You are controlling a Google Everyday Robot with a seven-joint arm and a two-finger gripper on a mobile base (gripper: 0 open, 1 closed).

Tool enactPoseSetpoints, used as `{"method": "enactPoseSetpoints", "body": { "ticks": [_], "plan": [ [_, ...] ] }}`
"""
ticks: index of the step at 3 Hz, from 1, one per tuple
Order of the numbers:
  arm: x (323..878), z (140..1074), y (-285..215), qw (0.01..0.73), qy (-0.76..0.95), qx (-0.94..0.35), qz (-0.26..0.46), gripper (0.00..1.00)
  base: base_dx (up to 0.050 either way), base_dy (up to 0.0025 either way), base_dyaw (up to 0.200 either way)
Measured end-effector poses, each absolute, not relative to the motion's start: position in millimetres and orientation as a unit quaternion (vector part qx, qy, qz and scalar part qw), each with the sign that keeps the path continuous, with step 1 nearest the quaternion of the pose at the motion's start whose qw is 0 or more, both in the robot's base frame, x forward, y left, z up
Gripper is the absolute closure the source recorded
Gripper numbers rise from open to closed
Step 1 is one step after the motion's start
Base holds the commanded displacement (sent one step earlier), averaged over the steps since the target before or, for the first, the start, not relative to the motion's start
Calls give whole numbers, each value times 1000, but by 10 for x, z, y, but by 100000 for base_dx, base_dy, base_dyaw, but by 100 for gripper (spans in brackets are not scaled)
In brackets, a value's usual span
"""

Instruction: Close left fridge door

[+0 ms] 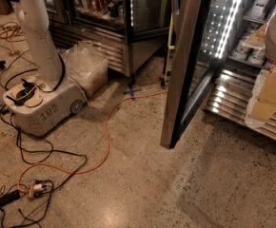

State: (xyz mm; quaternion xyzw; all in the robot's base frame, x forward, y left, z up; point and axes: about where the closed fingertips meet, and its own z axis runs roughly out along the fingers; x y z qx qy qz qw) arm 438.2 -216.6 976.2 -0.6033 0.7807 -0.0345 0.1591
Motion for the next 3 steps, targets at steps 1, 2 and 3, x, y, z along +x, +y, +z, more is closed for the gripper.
{"method": "enactPoseSetpoints", "body": {
  "ticks": [1,2,3],
  "plan": [
    [4382,9762,-2166,159,781,-603,-34,0,0,0,11599],
    [4383,9764,-2165,159,781,-603,-35,0,-2279,-218,17927],
    [4383,9764,-2165,159,781,-603,-35,0,-2338,-206,17600]
  ]
}}
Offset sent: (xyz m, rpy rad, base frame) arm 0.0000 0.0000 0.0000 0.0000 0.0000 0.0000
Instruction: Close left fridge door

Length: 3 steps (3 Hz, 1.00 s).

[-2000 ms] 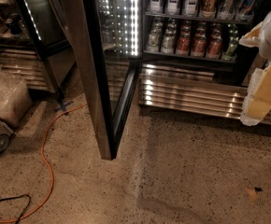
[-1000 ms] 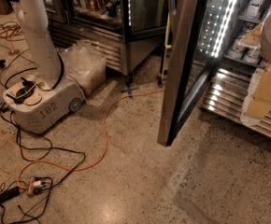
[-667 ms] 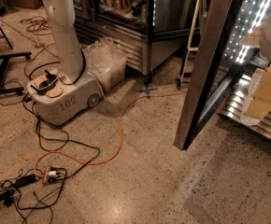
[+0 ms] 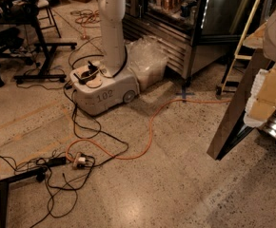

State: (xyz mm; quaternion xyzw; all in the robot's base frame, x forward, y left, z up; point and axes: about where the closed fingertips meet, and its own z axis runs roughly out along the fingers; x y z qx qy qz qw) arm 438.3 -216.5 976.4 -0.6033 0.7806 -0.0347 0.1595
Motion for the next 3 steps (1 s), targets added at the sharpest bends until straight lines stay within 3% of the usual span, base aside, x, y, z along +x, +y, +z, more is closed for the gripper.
{"method": "enactPoseSetpoints", "body": {
  "ticks": [1,2,3],
  "plan": [
    [4383,9764,-2165,159,781,-603,-35,0,3578,254,13979],
    [4383,9764,-2165,159,781,-603,-35,0,4136,-224,-11096],
    [4383,9764,-2165,159,781,-603,-35,0,2531,223,17120]
  ]
}}
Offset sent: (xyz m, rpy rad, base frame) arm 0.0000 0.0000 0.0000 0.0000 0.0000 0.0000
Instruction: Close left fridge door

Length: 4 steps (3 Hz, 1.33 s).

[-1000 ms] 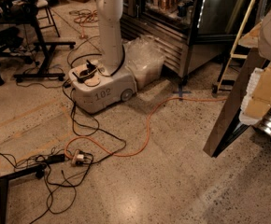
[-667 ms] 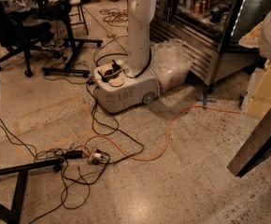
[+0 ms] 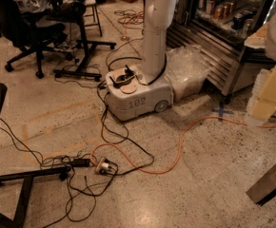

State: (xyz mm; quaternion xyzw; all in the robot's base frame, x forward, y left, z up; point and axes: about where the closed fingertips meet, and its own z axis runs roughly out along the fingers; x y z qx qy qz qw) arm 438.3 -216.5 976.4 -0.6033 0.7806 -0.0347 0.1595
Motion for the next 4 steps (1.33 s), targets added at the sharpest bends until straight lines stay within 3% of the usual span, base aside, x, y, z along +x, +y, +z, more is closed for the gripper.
{"method": "enactPoseSetpoints", "body": {
  "ticks": [1,2,3,4],
  "plan": [
    [4383,9764,-2165,159,781,-603,-35,0,4346,-220,-9954],
    [4383,9764,-2165,159,781,-603,-35,0,4855,-3,97],
    [4383,9765,-2165,160,781,-603,-35,0,4,-9,-19505],
    [4385,9792,-2148,164,779,-604,-39,0,0,0,0]
  ]
}}
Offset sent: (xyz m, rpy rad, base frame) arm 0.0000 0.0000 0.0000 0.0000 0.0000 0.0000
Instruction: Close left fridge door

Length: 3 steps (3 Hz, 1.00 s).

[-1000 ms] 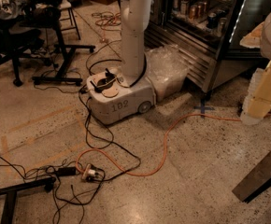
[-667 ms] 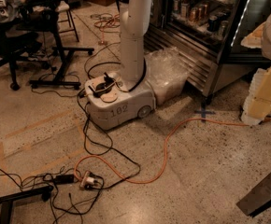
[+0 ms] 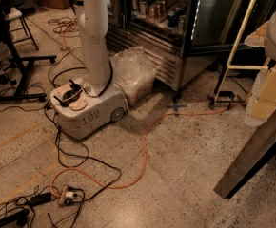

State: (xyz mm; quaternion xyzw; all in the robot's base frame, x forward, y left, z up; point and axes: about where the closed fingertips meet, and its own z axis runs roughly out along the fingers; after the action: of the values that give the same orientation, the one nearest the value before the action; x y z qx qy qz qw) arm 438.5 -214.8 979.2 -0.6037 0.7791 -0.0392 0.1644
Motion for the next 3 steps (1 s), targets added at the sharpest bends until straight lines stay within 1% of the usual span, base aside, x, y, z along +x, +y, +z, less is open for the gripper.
{"method": "enactPoseSetpoints", "body": {
  "ticks": [1,2,3],
  "plan": [
    [4315,9890,-1989,178,772,-609,-46,0,0,0,0],
    [4187,9904,-1678,173,753,-632,-57,0,0,0,0],
    [4109,9829,-1423,152,737,-655,-65,0,0,0,0]
  ]
}}
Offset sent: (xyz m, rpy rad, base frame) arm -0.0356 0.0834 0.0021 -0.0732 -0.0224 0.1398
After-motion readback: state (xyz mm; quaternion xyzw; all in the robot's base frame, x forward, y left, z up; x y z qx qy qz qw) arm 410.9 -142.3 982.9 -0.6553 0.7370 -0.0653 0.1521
